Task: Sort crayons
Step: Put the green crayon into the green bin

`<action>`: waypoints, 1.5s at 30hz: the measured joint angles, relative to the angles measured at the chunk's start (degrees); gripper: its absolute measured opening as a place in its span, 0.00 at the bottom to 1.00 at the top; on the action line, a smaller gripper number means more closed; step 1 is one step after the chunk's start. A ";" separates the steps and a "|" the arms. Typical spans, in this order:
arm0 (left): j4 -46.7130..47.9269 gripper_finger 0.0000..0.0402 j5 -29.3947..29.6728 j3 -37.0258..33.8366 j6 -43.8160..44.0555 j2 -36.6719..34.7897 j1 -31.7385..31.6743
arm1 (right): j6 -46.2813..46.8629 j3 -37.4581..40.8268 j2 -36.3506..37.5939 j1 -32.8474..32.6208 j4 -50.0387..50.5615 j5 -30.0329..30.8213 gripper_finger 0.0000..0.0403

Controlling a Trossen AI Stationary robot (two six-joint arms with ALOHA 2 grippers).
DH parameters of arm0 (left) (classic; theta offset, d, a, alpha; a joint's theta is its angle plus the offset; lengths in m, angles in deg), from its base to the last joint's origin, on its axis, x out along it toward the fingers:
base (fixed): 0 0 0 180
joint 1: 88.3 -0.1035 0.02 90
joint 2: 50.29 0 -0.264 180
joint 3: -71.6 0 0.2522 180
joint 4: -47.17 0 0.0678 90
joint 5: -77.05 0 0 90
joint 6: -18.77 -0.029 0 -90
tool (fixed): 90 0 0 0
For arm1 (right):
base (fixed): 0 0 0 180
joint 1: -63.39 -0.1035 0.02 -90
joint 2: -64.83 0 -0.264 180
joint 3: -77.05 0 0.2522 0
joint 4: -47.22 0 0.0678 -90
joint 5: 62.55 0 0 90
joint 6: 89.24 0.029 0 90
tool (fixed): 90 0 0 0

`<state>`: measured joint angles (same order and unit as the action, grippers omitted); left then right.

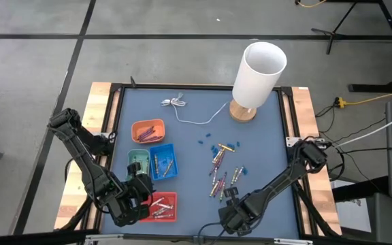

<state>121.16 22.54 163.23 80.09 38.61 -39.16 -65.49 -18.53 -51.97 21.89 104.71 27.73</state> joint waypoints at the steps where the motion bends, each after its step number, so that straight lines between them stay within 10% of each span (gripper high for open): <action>1: 0.01 0.22 0.00 0.00 0.00 0.00 0.00 | 0.00 0.00 -0.34 0.00 -0.12 -0.54 0.30; 18: -4.06 0.22 0.35 0.00 -0.46 0.00 0.00 | -0.02 0.50 -0.47 0.03 -0.38 -0.29 0.02; 38: -7.32 0.22 3.16 0.00 -1.87 0.00 -2.58 | -9.90 -9.31 -0.57 9.78 -9.83 0.38 0.04; 45: -7.08 0.22 -7.30 0.00 -4.05 0.00 -2.21 | -14.63 -9.80 -0.57 13.66 -23.86 0.58 0.04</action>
<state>114.09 15.24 163.23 76.03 38.61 -41.37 -80.11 -28.33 -52.55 35.55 80.85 28.31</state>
